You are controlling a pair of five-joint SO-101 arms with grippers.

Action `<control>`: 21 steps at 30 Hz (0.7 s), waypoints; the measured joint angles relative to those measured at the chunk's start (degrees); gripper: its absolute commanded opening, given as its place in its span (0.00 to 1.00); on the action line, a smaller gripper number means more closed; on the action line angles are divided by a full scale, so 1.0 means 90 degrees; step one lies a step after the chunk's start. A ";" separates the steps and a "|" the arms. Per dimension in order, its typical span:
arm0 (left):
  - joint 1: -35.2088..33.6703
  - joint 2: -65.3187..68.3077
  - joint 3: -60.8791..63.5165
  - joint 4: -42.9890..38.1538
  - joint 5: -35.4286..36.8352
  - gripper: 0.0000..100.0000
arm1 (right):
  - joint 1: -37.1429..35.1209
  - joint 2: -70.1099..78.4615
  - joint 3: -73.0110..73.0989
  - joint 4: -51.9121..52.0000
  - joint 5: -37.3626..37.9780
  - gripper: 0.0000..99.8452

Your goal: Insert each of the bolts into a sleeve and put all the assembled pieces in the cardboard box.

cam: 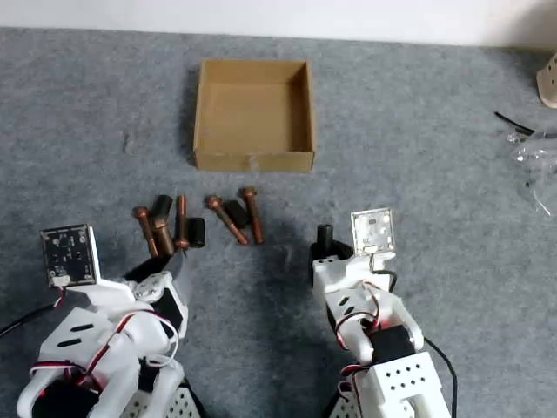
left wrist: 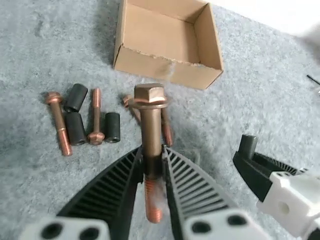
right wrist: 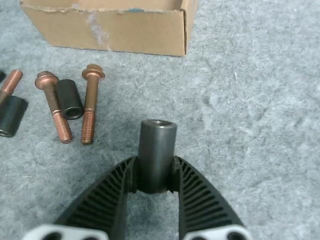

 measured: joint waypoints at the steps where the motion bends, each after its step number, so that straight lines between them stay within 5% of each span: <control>1: 0.0000 0.0000 0.0000 -0.0068 0.0000 0.01 | 0.0000 0.0000 0.0000 0.0000 0.0000 0.00; 21: -0.0830 0.0049 0.0840 -0.1700 -0.0234 0.00 | 0.0000 0.0000 0.0000 0.0000 0.0000 0.00</control>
